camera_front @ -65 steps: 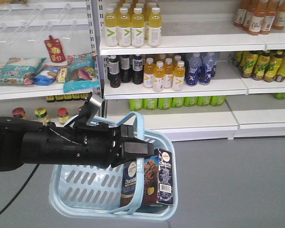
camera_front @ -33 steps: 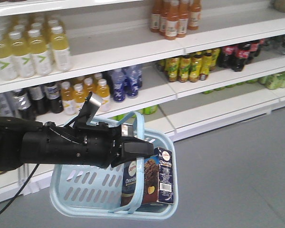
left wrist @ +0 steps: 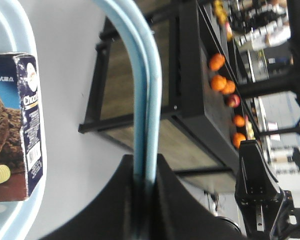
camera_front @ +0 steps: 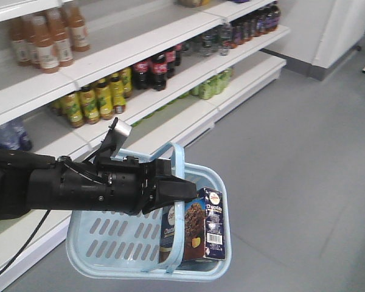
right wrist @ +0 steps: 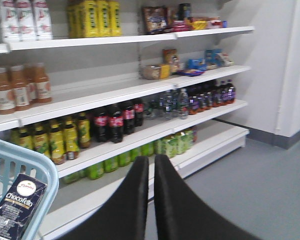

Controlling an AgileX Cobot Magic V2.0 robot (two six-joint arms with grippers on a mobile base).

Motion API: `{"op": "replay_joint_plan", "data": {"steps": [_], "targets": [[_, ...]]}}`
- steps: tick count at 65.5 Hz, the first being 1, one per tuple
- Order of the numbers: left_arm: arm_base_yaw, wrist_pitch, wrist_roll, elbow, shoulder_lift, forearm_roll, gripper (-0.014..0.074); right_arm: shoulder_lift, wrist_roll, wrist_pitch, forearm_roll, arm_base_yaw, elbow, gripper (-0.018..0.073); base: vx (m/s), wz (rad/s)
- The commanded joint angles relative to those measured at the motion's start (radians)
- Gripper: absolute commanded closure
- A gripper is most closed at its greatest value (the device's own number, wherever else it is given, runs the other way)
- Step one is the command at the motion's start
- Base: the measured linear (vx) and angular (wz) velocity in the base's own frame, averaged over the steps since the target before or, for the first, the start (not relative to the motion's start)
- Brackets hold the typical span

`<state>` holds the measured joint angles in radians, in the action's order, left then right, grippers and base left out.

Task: Left arm holds basket, right arm returns cookies
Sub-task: 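Hold the basket with the left gripper while driving along the drink shelves, then hold the basket with the left gripper while turning toward the snack shelf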

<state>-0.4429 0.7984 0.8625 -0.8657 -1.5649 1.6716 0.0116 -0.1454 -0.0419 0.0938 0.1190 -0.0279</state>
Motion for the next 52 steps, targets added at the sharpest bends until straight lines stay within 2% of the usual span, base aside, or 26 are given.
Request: {"op": "replay_joint_plan", "data": {"steps": [1, 52], "targets": [[-0.006, 0.060, 0.005, -0.037, 0.044, 0.108, 0.0599, 0.012, 0.006, 0.073, 0.007, 0.000, -0.018, 0.0562, 0.22, -0.87], [-0.006, 0.059, 0.005, -0.037, 0.044, 0.108, 0.0599, 0.012, 0.006, 0.073, 0.007, 0.000, -0.018, 0.0562, 0.17, -0.71]]}}
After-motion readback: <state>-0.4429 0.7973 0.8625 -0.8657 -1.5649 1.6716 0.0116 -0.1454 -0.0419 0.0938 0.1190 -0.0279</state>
